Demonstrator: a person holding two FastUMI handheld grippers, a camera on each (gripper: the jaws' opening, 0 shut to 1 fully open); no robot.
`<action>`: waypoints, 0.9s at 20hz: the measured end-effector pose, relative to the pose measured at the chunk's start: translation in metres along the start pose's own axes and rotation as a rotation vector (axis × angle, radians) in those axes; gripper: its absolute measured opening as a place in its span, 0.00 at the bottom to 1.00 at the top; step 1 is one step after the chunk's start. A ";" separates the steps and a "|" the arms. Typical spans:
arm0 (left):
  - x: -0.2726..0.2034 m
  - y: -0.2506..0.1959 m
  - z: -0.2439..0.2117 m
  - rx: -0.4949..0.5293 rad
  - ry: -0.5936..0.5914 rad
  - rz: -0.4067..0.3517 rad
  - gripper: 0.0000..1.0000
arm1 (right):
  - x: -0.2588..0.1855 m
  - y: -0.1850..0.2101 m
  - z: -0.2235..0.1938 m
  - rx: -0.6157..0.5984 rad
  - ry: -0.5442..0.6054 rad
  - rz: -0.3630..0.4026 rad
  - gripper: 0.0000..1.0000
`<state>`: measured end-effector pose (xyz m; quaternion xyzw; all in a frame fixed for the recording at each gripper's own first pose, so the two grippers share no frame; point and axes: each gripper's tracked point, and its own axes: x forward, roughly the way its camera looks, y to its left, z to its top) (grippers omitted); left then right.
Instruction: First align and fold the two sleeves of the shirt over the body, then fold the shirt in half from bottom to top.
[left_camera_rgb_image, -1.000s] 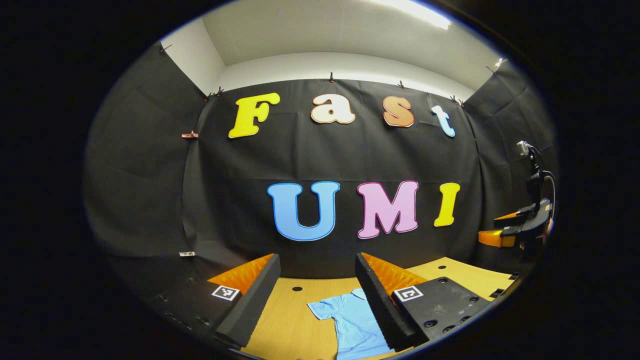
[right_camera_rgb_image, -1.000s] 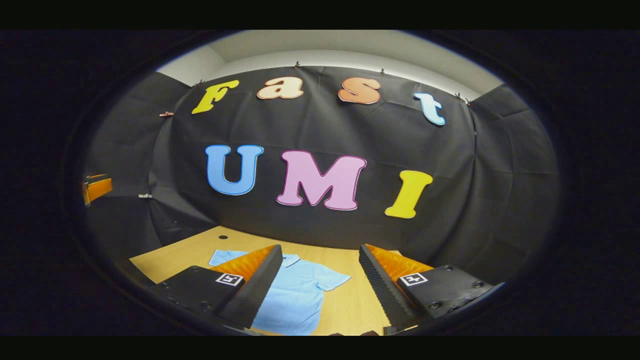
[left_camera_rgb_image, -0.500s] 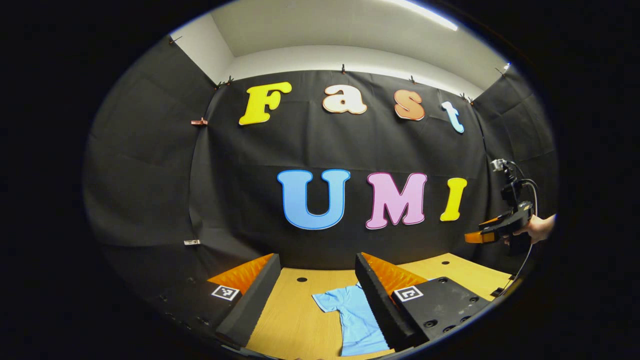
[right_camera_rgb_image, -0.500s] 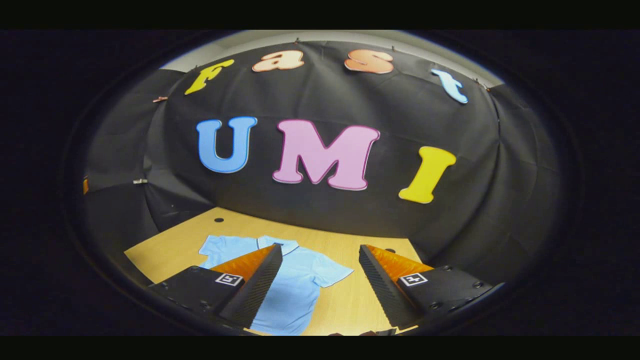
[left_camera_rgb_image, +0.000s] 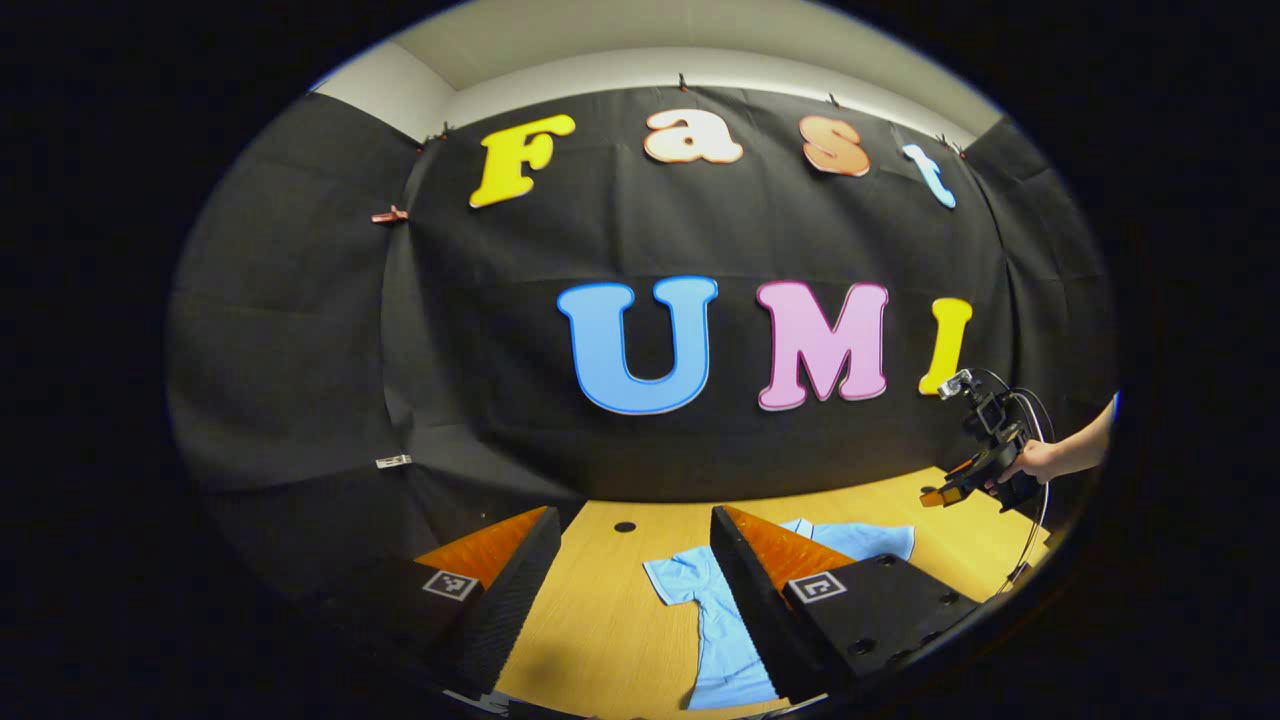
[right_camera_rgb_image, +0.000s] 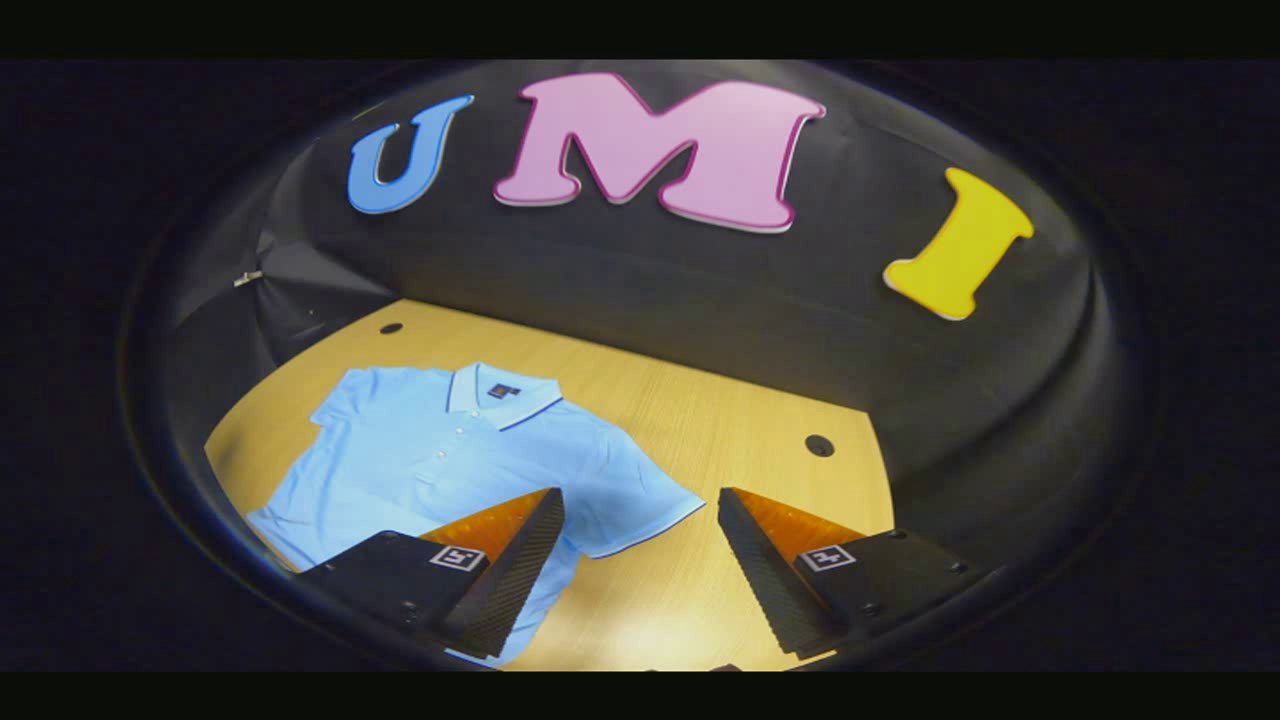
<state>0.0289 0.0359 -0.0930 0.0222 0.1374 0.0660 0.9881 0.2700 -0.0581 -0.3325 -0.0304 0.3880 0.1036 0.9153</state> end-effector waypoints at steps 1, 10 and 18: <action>0.011 -0.011 0.004 0.008 0.007 -0.007 0.97 | 0.024 -0.004 -0.010 0.000 0.039 0.018 0.98; 0.082 -0.099 -0.005 -0.044 0.101 -0.025 0.97 | 0.136 -0.031 -0.077 0.113 0.261 0.105 0.98; 0.103 -0.120 -0.002 0.001 0.112 -0.084 0.98 | 0.149 -0.007 -0.073 0.117 0.262 0.141 0.32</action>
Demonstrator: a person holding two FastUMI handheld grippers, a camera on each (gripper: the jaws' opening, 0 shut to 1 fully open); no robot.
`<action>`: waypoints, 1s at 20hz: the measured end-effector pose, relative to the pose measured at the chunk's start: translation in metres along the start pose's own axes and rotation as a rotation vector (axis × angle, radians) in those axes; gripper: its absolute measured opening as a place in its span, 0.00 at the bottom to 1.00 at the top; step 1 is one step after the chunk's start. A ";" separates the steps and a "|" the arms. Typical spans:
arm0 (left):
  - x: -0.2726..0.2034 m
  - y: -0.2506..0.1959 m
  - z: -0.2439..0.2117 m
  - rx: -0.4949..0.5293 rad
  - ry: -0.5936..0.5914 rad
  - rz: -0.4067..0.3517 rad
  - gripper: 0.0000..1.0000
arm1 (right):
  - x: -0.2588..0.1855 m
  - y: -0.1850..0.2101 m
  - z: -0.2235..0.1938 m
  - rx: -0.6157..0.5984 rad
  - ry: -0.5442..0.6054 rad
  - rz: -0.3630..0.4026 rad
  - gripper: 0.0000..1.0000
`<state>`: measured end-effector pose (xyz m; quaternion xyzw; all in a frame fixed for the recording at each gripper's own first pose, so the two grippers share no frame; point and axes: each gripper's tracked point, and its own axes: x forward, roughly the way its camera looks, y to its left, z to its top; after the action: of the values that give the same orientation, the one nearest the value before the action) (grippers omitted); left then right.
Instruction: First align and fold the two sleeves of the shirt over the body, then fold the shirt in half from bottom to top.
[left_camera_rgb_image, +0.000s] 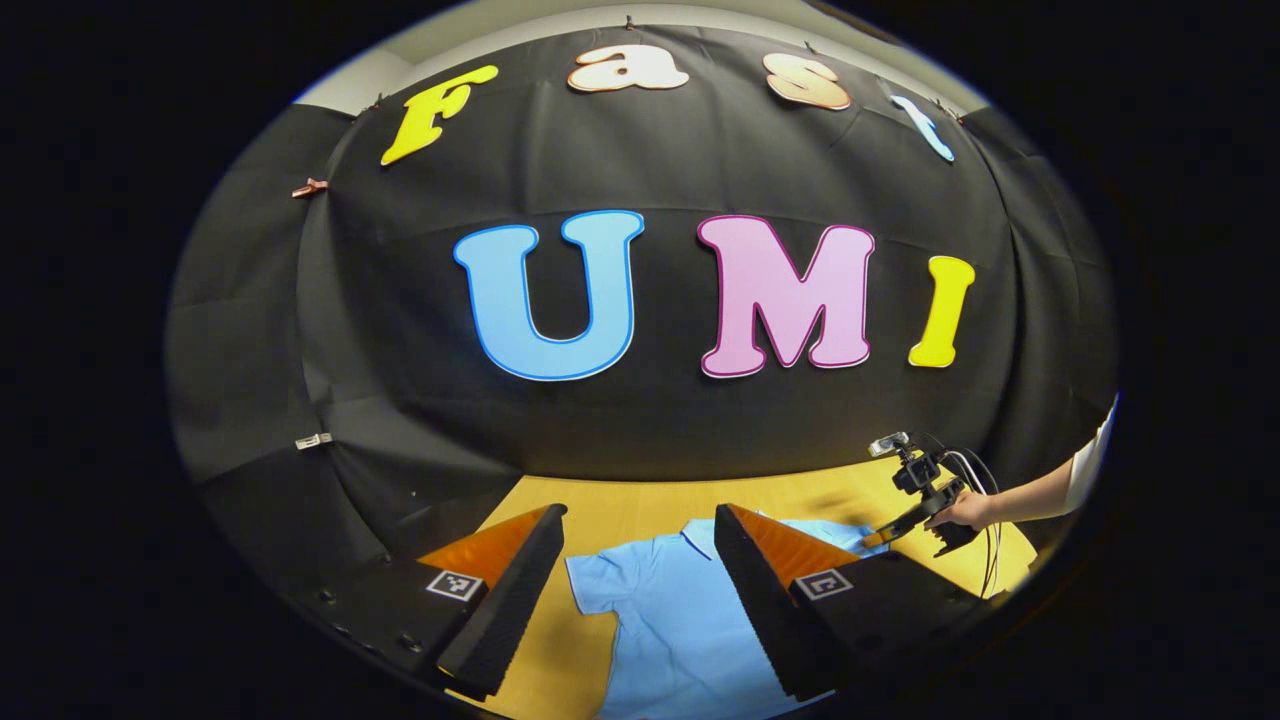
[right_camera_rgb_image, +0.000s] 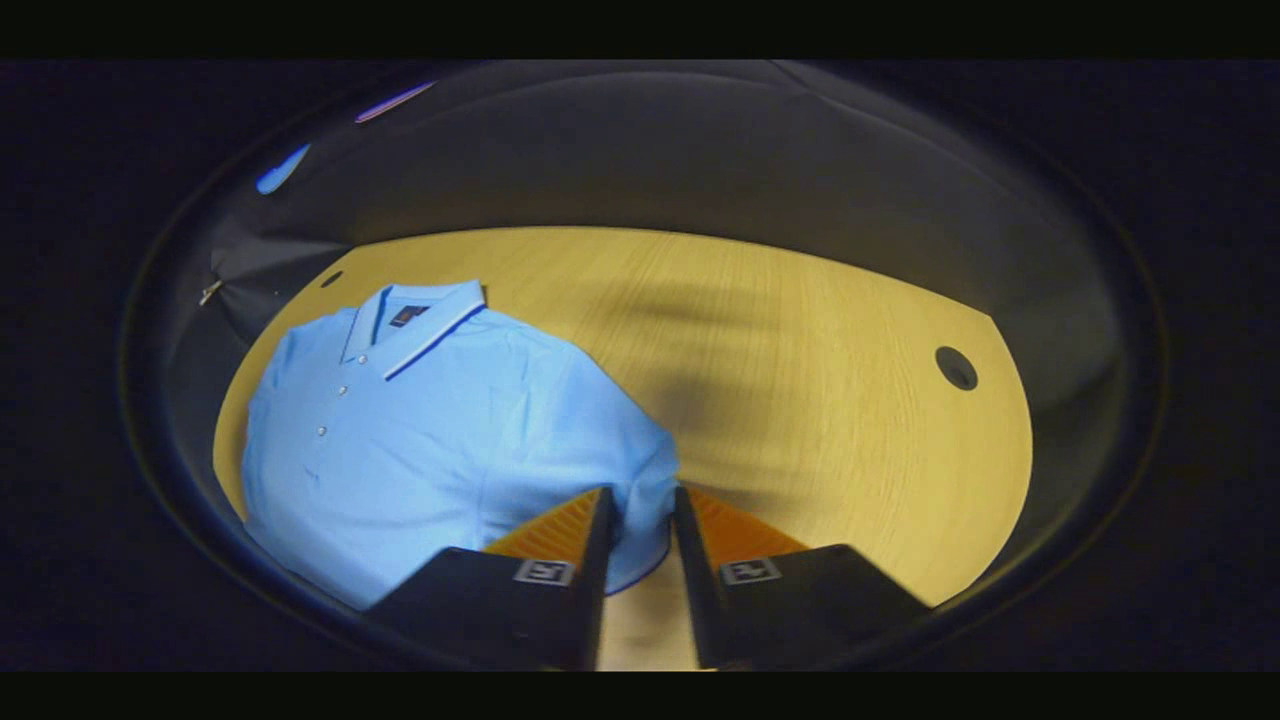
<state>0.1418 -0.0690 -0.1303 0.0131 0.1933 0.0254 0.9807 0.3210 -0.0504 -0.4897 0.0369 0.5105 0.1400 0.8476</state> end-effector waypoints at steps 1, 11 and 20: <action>-0.001 0.002 0.001 0.009 -0.007 0.001 0.97 | 0.000 0.002 0.000 -0.007 0.007 0.002 0.05; 0.010 0.066 -0.057 -0.136 0.097 0.064 0.99 | -0.051 0.113 0.049 0.048 -0.116 0.246 0.06; 0.065 0.101 -0.119 -0.160 0.231 0.040 0.98 | -0.037 0.127 0.039 0.102 -0.123 0.215 0.96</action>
<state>0.1524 0.0369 -0.2610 -0.0643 0.3020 0.0616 0.9491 0.3133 0.0643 -0.4135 0.1430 0.4573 0.2015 0.8543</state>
